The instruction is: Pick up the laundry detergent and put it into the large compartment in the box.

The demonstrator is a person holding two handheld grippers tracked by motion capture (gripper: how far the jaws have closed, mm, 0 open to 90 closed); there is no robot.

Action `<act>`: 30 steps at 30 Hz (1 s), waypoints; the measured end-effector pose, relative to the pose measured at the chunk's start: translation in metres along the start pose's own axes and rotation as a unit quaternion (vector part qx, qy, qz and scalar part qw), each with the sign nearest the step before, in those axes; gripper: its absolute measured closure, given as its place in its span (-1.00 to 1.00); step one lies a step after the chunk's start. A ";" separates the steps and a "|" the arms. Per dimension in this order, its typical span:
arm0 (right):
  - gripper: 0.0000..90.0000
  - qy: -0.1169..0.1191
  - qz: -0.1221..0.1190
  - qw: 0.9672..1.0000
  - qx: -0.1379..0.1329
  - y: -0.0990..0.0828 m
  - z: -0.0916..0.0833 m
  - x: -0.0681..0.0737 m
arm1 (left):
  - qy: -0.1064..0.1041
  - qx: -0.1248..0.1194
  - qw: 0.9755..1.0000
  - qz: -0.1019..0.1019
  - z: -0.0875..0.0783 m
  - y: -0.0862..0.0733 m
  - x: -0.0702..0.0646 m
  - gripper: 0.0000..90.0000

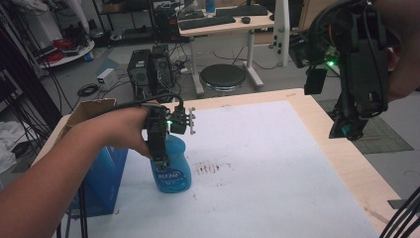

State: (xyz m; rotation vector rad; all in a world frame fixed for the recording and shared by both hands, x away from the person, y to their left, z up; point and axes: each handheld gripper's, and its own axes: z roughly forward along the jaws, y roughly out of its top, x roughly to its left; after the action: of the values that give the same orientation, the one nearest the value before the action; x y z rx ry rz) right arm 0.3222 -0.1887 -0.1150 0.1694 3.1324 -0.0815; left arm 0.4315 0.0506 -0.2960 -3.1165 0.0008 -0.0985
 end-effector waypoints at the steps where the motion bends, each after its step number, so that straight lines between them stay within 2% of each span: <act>1: -0.92 0.000 0.000 1.000 0.000 0.000 0.000 0.000 | 0.001 0.000 1.000 0.001 0.000 0.000 0.000 -0.33; 10: -0.92 0.000 0.003 1.000 0.000 0.001 0.000 0.000 | 0.006 -0.002 1.000 0.005 0.000 0.000 -0.001 -0.31; 11: -0.92 0.000 0.001 1.000 0.000 0.002 0.000 0.000 | 0.005 -0.002 1.000 0.007 -0.001 0.000 -0.001 -0.25; 12: -0.92 0.000 0.002 1.000 0.001 0.002 0.000 0.000 | -0.006 -0.006 1.000 0.004 -0.002 0.000 -0.001 -0.15; 16: -0.92 0.001 -0.001 1.000 0.001 0.002 0.001 0.000 | 0.001 -0.007 1.000 0.011 -0.002 0.000 -0.003 -0.15; 22: -0.92 0.001 0.000 1.000 0.001 0.001 0.002 0.000 | 0.003 -0.002 1.000 0.010 -0.002 0.001 -0.005 -0.15; 24: -0.92 0.001 0.000 1.000 0.000 0.001 0.001 0.000 | -0.006 -0.011 1.000 0.008 -0.007 0.002 -0.007 -0.15; 30: -0.92 0.001 -0.002 1.000 -0.002 0.000 0.001 0.001 | -0.010 -0.016 1.000 0.003 -0.022 0.000 -0.012 -0.15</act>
State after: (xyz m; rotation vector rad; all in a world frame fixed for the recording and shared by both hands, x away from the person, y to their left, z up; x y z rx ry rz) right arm 0.3217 -0.1882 -0.1165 0.1641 3.1344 -0.0759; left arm 0.4184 0.0500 -0.2752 -3.1488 0.0100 -0.0694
